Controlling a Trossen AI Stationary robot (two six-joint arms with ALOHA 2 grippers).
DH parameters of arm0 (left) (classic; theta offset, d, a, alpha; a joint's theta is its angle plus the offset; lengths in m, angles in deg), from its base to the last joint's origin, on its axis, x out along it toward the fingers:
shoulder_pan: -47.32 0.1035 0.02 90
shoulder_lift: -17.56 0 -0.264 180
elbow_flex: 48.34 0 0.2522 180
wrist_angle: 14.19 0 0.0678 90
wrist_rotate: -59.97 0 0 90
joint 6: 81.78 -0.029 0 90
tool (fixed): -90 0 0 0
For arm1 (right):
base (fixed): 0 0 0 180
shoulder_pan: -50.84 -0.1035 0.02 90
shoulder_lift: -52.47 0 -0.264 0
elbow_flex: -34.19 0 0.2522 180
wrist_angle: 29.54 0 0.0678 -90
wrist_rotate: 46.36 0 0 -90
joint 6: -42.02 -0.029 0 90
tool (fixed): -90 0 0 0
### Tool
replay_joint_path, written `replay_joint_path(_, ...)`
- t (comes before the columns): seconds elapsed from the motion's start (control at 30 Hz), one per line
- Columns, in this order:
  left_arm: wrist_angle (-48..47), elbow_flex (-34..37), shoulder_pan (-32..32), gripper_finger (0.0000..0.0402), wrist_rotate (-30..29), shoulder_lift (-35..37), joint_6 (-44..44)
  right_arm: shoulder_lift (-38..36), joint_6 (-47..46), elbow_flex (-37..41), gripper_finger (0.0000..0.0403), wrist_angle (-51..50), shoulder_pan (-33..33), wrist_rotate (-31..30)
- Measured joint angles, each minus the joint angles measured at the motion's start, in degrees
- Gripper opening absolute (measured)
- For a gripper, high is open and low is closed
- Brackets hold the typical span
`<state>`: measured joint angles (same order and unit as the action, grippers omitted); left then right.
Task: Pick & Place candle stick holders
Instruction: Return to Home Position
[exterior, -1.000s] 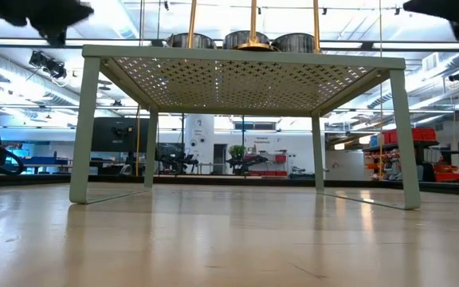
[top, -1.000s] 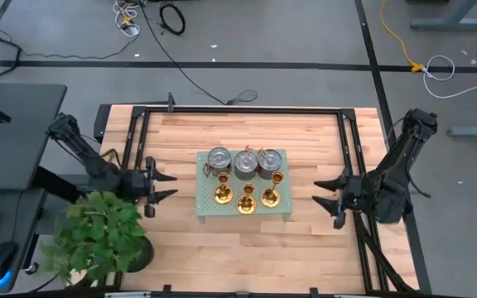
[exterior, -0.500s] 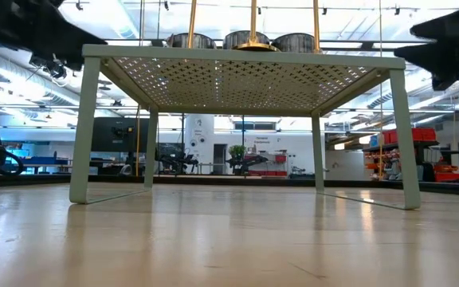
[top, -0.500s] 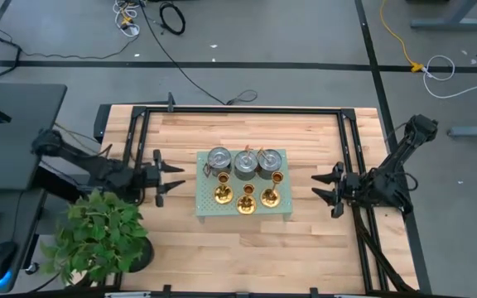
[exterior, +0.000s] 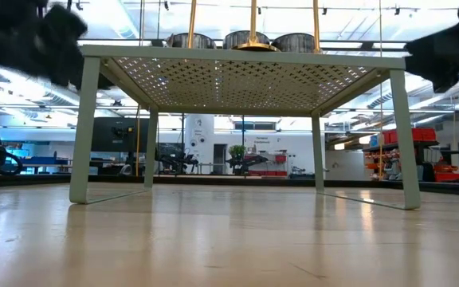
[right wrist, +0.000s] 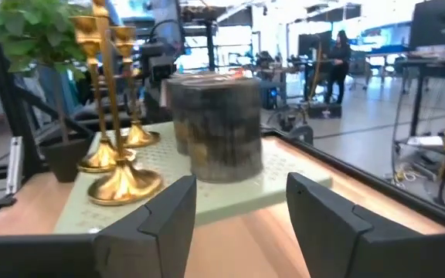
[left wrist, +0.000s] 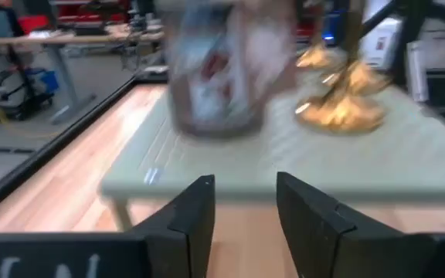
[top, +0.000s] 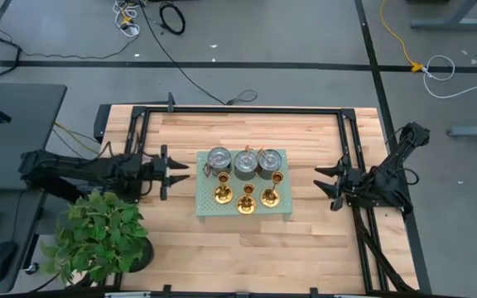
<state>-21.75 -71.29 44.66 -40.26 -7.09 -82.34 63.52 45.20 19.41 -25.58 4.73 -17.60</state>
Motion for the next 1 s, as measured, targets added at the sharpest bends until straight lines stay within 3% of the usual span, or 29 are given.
replay_joint_path(0.13, 9.92, 8.29, 2.86, 0.0124, 1.62, -0.07, 1.73, -1.97, -3.66, 0.0, 0.0201, -4.56, 0.02, -0.43)
replay_joint_path(0.27, 7.38, 8.17, 3.09, 0.0112, 4.35, -0.08, 2.47, -2.21, -7.38, 0.0, 0.0201, -6.39, 0.02, 3.12)
replay_joint_path(0.47, 7.1, 8.27, 3.21, 0.011, -1.34, 2.65, -2.12, -2.19, -13.64, -0.02, 0.0201, -11.76, 0.02, -1.19)
replay_joint_path(0.77, -4.07, 8.28, 3.19, 0.011, 1.58, 16.51, -1.32, -2.19, -14.42, -0.02, 0.0201, -12.16, -0.18, -3.8)
replay_joint_path(0.9, -10.15, 6.29, 3.19, 0.011, 4.93, 23.88, -1.11, -2.34, -9.9, -0.02, 0.0201, -10.66, -0.67, -11.3)
replay_joint_path(1.0, -17.44, 4.15, 3.19, 0.011, 4.27, 24.42, 0.16, -4.81, -8.28, -0.02, 0.0201, -11.42, -0.63, -14.0)
